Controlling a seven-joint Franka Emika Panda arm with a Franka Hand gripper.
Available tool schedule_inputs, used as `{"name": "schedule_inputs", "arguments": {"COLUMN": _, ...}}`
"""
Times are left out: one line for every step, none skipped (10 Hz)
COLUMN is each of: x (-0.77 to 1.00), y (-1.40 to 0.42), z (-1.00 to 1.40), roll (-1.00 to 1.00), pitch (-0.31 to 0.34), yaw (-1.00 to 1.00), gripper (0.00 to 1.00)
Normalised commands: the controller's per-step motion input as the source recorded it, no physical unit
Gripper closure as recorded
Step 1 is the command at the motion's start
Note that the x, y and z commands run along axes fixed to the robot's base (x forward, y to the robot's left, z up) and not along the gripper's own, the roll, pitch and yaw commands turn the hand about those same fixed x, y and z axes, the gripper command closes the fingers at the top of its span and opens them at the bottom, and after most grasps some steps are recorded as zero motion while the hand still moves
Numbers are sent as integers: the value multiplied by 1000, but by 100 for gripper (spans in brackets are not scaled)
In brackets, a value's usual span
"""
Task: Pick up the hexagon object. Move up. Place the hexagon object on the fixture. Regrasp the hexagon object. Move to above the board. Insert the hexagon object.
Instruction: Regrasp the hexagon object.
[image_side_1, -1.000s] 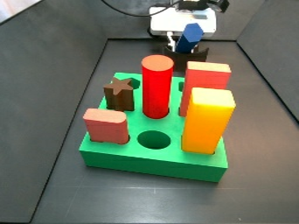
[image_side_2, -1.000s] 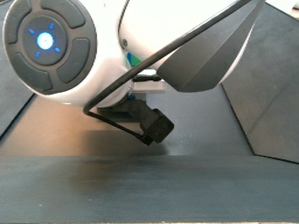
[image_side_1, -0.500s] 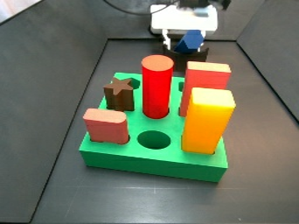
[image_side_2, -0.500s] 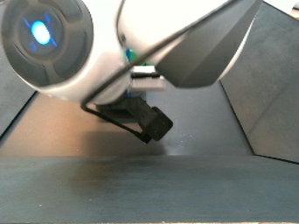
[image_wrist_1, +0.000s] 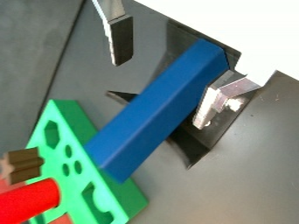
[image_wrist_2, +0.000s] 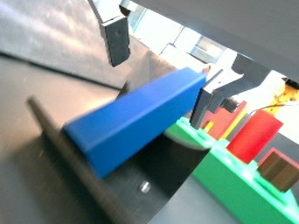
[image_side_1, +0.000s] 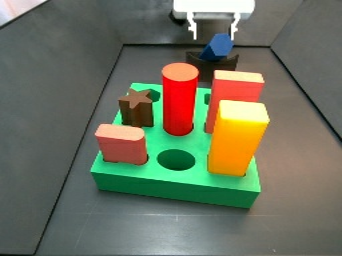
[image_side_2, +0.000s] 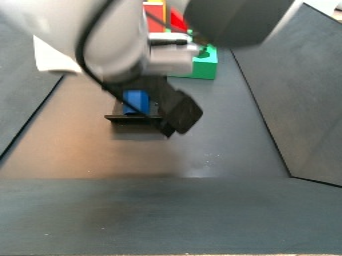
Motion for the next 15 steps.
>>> {"name": "schedule_inputs", "arguments": {"x": -24, "y": 5, "z": 569, "roll": 47, "pitch": 80, "yaw": 2, "gripper": 0}}
{"name": "schedule_inputs", "arguments": {"x": -21, "y": 2, "z": 332, "roll": 48, "pitch": 90, "yaw": -11, "gripper": 0}}
{"name": "schedule_inputs", "arguments": {"x": 5, "y": -1000, "z": 979, "roll": 1000, "pitch": 67, "yaw": 23, "gripper": 0}}
{"name": "schedule_inputs", "arguments": {"x": 4, "y": -1000, "z": 904, "roll": 1000, "pitch": 64, "yaw": 22, "gripper": 0}}
{"name": "schedule_inputs", "arguments": {"x": -24, "y": -1000, "z": 860, "roll": 1000, "pitch": 53, "yaw": 21, "gripper": 0}}
{"name": "schedule_inputs", "arguments": {"x": -47, "y": -1000, "z": 819, "roll": 1000, "pitch": 46, "yaw": 20, "gripper": 0}}
{"name": "schedule_inputs", "arguments": {"x": -56, "y": -1000, "z": 766, "roll": 1000, "pitch": 41, "yaw": 19, "gripper": 0}}
{"name": "schedule_inputs", "arguments": {"x": -61, "y": -1000, "z": 666, "roll": 1000, "pitch": 38, "yaw": 18, "gripper": 0}}
{"name": "schedule_inputs", "arguments": {"x": -65, "y": -1000, "z": 599, "roll": 1000, "pitch": 37, "yaw": 19, "gripper": 0}}
{"name": "schedule_inputs", "arguments": {"x": -53, "y": -785, "z": 287, "roll": 1000, "pitch": 31, "yaw": 18, "gripper": 0}}
{"name": "schedule_inputs", "arguments": {"x": -43, "y": -653, "z": 184, "roll": 1000, "pitch": 29, "yaw": 18, "gripper": 0}}
{"name": "schedule_inputs", "arguments": {"x": -32, "y": -373, "z": 95, "roll": 1000, "pitch": 24, "yaw": 19, "gripper": 0}}
{"name": "schedule_inputs", "arguments": {"x": -39, "y": -161, "z": 63, "roll": 1000, "pitch": 20, "yaw": 19, "gripper": 0}}
{"name": "schedule_inputs", "arguments": {"x": -38, "y": -45, "z": 41, "roll": 1000, "pitch": 16, "yaw": 20, "gripper": 0}}
{"name": "schedule_inputs", "arguments": {"x": -29, "y": -34, "z": 22, "roll": 1000, "pitch": 12, "yaw": 21, "gripper": 0}}
